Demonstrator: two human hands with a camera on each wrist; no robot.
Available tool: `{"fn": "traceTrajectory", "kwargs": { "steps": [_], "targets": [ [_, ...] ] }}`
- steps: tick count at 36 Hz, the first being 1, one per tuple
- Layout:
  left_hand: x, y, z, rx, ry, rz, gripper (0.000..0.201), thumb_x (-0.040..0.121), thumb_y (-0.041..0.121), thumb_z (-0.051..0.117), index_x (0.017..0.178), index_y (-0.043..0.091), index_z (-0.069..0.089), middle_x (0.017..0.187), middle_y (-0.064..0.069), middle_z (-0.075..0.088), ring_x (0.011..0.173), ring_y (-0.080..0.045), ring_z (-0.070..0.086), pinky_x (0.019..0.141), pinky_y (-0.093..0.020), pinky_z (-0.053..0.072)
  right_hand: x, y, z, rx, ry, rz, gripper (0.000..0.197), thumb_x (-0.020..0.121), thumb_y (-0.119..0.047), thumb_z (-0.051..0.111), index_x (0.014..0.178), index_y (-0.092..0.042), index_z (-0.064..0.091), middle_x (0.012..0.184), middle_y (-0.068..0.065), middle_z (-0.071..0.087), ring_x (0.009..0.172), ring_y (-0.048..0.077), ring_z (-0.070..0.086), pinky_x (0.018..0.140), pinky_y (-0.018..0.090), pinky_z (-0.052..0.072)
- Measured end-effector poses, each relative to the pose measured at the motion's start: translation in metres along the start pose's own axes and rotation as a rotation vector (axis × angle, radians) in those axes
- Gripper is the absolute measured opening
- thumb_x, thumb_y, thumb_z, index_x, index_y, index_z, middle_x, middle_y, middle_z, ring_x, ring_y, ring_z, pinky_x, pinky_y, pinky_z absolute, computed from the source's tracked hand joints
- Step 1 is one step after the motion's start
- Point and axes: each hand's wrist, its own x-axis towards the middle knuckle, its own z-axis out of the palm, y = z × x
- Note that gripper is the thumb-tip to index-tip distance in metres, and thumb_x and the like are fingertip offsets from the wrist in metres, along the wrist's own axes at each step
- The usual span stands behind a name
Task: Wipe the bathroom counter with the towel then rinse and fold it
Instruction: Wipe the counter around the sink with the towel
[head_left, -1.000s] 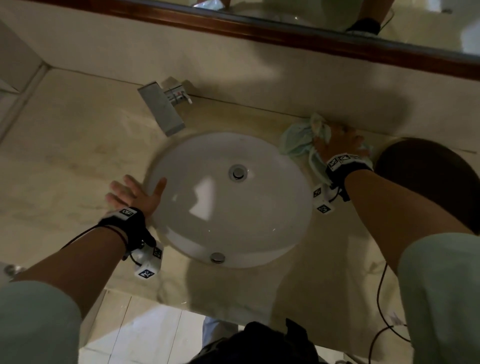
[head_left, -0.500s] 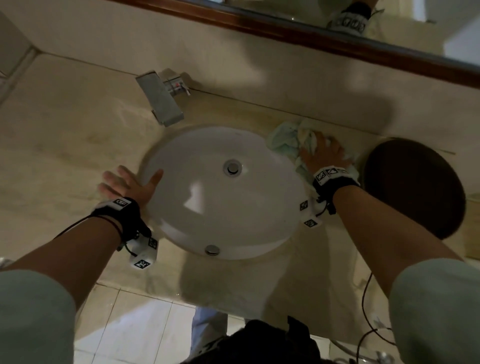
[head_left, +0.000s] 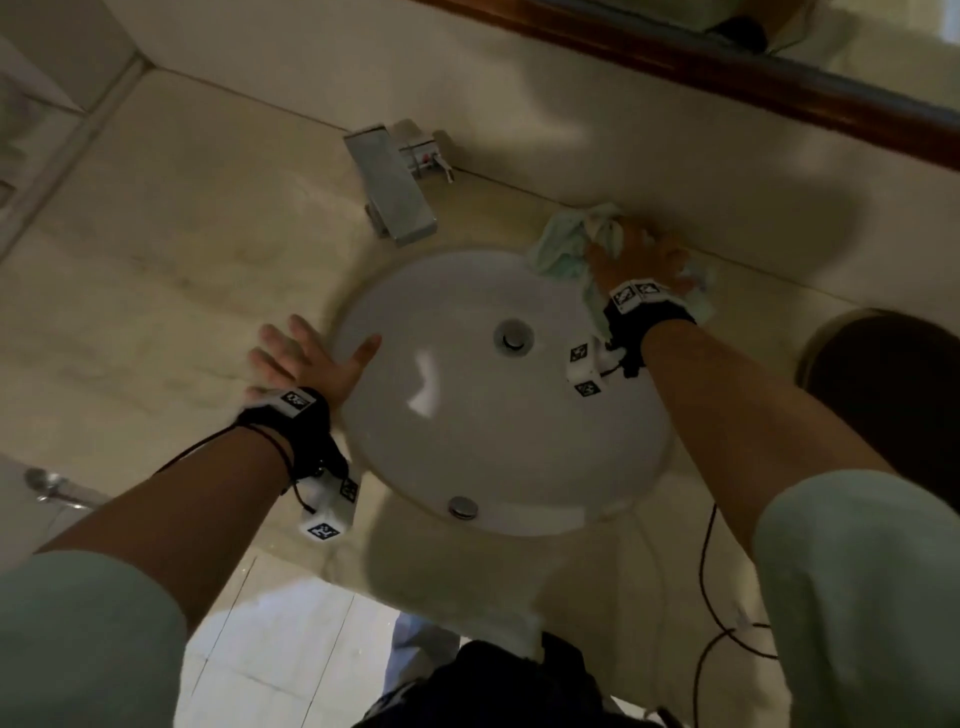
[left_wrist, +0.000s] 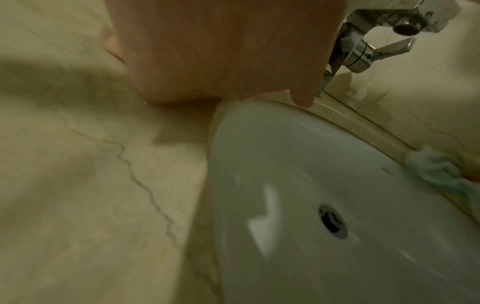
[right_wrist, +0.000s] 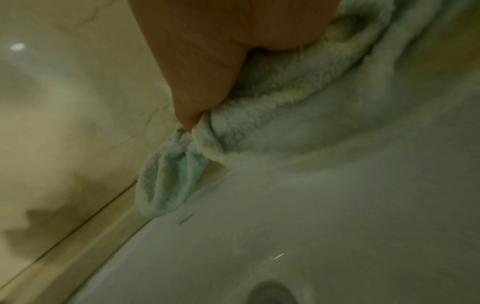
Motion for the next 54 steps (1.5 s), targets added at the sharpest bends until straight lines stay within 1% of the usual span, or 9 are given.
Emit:
{"fn": "traceTrajectory", "kwargs": {
  "steps": [5, 12, 25, 31, 36, 42, 47, 50, 54],
  "targets": [
    [0.0, 0.0, -0.001, 0.044, 0.002, 0.001, 0.118, 0.06, 0.096, 0.021, 0.149, 0.029, -0.018, 0.155, -0.004, -0.028, 0.144, -0.034, -0.019, 0.113, -0.062, -0.003, -0.006, -0.056, 0.018, -0.033, -0.011, -0.147, 0.072, 0.087, -0.07, 0.039, 0.146, -0.034, 0.023, 0.156, 0.018, 0.01, 0.142, 0.044, 0.008, 0.108, 0.071, 0.004],
    [0.002, -0.001, 0.0, 0.046, 0.006, 0.006, 0.116, 0.063, 0.095, 0.021, 0.148, 0.029, -0.02, 0.155, -0.005, -0.029, 0.143, -0.034, -0.021, 0.113, -0.061, -0.004, -0.021, -0.142, 0.047, -0.124, -0.026, -0.32, 0.069, 0.084, -0.072, 0.043, 0.145, -0.043, 0.025, 0.158, 0.013, 0.007, 0.144, 0.038, 0.006, 0.112, 0.065, 0.005],
    [0.001, -0.002, 0.0, 0.05, -0.022, 0.003, 0.118, 0.059, 0.097, 0.021, 0.146, 0.031, -0.023, 0.153, -0.005, -0.033, 0.142, -0.033, -0.024, 0.113, -0.06, -0.008, -0.015, -0.125, 0.032, -0.121, -0.067, -0.413, 0.06, 0.087, -0.059, 0.051, 0.142, -0.046, 0.031, 0.156, 0.012, 0.01, 0.143, 0.04, 0.01, 0.108, 0.068, 0.016],
    [0.003, -0.003, 0.002, 0.046, -0.003, -0.002, 0.12, 0.057, 0.098, 0.022, 0.147, 0.031, -0.021, 0.154, -0.005, -0.031, 0.143, -0.034, -0.023, 0.112, -0.062, -0.007, -0.003, -0.066, 0.01, -0.057, -0.066, -0.264, 0.061, 0.085, -0.063, 0.051, 0.139, -0.039, 0.038, 0.157, 0.01, 0.009, 0.143, 0.04, 0.01, 0.107, 0.069, 0.013],
    [0.002, -0.003, 0.001, 0.017, -0.014, -0.001, 0.121, 0.057, 0.098, 0.026, 0.148, 0.032, -0.02, 0.153, -0.005, -0.032, 0.142, -0.035, -0.024, 0.111, -0.064, -0.008, 0.0, 0.009, -0.008, 0.081, 0.003, -0.085, 0.09, 0.065, -0.096, 0.011, 0.135, -0.047, 0.038, 0.157, -0.003, 0.019, 0.145, 0.034, 0.012, 0.107, 0.069, 0.008],
    [0.003, -0.005, 0.0, -0.01, -0.032, 0.012, 0.122, 0.057, 0.098, 0.029, 0.148, 0.032, -0.019, 0.153, -0.005, -0.033, 0.142, -0.035, -0.025, 0.111, -0.064, -0.006, -0.018, 0.087, -0.024, 0.012, 0.063, 0.138, 0.07, 0.082, -0.067, 0.043, 0.144, -0.039, 0.024, 0.16, 0.012, 0.002, 0.145, 0.039, 0.004, 0.109, 0.066, 0.01],
    [0.002, -0.004, 0.002, -0.006, -0.013, 0.023, 0.123, 0.056, 0.098, 0.024, 0.148, 0.03, -0.02, 0.153, -0.006, -0.033, 0.142, -0.035, -0.025, 0.111, -0.063, -0.008, -0.012, 0.082, -0.018, -0.063, 0.052, 0.192, 0.067, 0.084, -0.063, 0.032, 0.145, -0.035, 0.025, 0.16, 0.012, 0.005, 0.144, 0.041, 0.005, 0.104, 0.072, 0.009],
    [0.0, -0.004, 0.003, -0.009, -0.018, 0.02, 0.122, 0.057, 0.098, 0.023, 0.147, 0.03, -0.022, 0.152, -0.006, -0.035, 0.141, -0.034, -0.027, 0.111, -0.063, -0.01, -0.005, 0.069, -0.007, -0.106, -0.004, 0.186, 0.073, 0.088, -0.066, 0.022, 0.151, -0.037, -0.001, 0.161, 0.007, -0.007, 0.145, 0.038, -0.005, 0.106, 0.073, 0.003],
    [0.002, -0.003, 0.004, -0.013, -0.022, 0.031, 0.12, 0.059, 0.097, 0.023, 0.147, 0.03, -0.022, 0.152, -0.005, -0.036, 0.14, -0.034, -0.028, 0.11, -0.063, -0.011, -0.007, 0.037, -0.002, -0.031, 0.007, 0.288, 0.084, 0.087, -0.072, 0.023, 0.151, -0.029, -0.01, 0.159, 0.012, -0.014, 0.145, 0.039, -0.01, 0.105, 0.073, 0.0]
  ]
}}
